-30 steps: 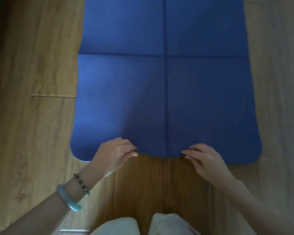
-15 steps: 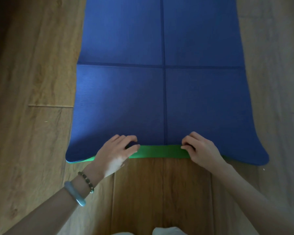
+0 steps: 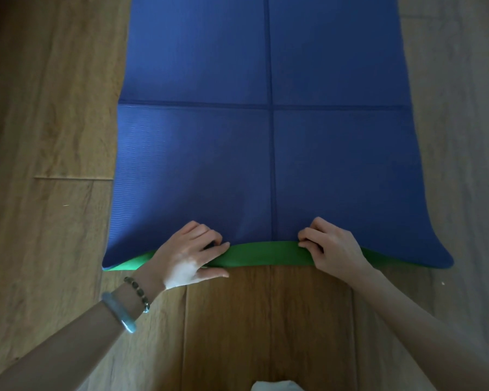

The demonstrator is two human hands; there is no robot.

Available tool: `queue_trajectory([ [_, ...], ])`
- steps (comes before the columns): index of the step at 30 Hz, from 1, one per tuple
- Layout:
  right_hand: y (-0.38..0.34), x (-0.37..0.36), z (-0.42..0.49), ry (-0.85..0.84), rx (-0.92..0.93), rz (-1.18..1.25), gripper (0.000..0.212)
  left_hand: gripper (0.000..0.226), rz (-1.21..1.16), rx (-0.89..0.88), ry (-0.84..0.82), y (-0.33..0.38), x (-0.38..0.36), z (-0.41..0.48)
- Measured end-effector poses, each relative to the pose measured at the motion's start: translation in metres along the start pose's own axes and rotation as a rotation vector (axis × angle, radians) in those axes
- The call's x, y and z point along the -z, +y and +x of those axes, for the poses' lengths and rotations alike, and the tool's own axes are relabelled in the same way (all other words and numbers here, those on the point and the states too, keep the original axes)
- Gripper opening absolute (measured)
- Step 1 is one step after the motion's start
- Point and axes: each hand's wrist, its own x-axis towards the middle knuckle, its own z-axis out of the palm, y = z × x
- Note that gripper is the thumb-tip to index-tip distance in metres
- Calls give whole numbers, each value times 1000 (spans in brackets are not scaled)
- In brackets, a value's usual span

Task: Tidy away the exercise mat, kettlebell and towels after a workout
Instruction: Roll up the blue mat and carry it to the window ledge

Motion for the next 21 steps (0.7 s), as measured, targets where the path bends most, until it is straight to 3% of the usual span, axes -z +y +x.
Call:
queue_trajectory([
  [9,4,-3,1,65,91,-113,23,39,58,-20,-14,4,1,0],
  [15,-4,-7,-5,205,226,-349,9,39,60,-17,-41,6,1,-1],
  [21,-11,-17,-14,272,205,-432,9,37,19,38,-35,8,-1,-1],
])
